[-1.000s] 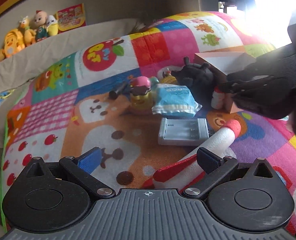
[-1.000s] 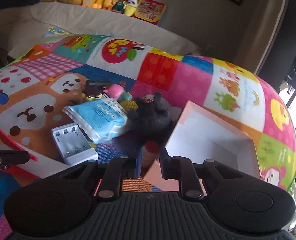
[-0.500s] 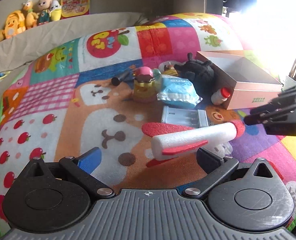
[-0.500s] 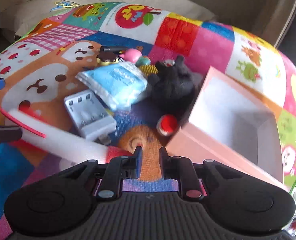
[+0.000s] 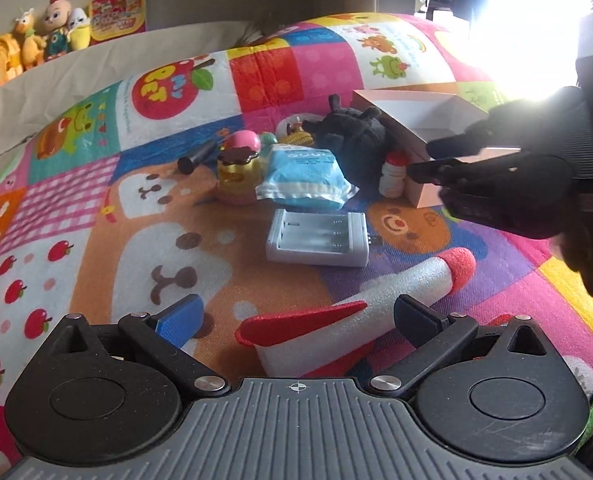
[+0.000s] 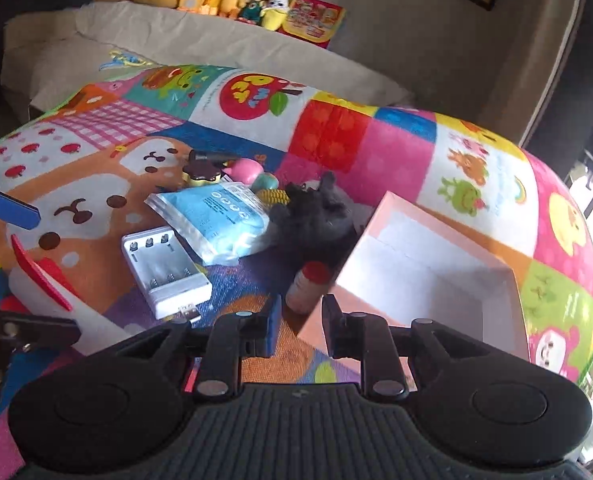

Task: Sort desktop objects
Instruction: 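Grasp the small white red-capped bottle with the right gripper while the left gripper holds the rocket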

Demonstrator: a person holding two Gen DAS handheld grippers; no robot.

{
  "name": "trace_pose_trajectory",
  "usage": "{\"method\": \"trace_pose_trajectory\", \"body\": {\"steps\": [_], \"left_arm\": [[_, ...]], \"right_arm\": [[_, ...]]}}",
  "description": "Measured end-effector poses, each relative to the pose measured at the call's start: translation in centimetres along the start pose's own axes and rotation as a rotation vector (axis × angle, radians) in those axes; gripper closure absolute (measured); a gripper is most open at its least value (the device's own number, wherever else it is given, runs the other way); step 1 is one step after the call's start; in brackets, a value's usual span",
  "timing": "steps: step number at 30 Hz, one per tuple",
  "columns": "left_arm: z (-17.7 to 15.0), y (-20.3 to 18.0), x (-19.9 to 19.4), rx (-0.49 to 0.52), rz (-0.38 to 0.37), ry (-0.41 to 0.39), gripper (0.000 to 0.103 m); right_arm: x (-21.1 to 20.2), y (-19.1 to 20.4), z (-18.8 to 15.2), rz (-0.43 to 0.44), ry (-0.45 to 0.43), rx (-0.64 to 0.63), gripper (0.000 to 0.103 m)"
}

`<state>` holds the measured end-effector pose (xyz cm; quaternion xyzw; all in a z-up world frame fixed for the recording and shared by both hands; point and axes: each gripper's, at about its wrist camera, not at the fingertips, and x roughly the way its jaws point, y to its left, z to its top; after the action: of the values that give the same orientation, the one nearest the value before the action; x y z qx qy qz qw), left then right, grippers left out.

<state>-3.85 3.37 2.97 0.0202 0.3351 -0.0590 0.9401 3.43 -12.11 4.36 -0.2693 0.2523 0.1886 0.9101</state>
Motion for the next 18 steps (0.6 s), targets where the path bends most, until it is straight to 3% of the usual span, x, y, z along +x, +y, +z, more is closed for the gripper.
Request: {"method": "trace_pose_trajectory", "body": {"steps": [4, 8, 10, 12, 14, 18], "left_arm": [[-0.4, 1.0, 0.0, -0.021, 0.005, 0.009, 0.000], [-0.7, 1.9, 0.0, -0.050, 0.003, 0.010, 0.000], [-0.8, 2.1, 0.2, -0.058, -0.003, 0.012, 0.000], [-0.8, 2.1, 0.2, -0.063, -0.009, 0.015, 0.000], [-0.9, 2.0, 0.2, -0.061, -0.016, 0.014, 0.000], [-1.0, 1.7, 0.0, -0.055, -0.026, 0.008, 0.000]], "right_arm": [[3.4, 2.3, 1.5, -0.079, 0.002, -0.199, 0.071], [6.0, 2.3, 2.0, -0.061, 0.099, -0.227, 0.067], [6.0, 2.6, 1.9, -0.072, 0.100, -0.245, 0.066], [5.7, 2.6, 1.8, -0.068, 0.099, -0.223, 0.075], [5.0, 2.5, 1.8, -0.074, 0.089, -0.216, 0.099], [3.1, 1.7, 1.5, 0.038, 0.136, -0.143, 0.102]]}}
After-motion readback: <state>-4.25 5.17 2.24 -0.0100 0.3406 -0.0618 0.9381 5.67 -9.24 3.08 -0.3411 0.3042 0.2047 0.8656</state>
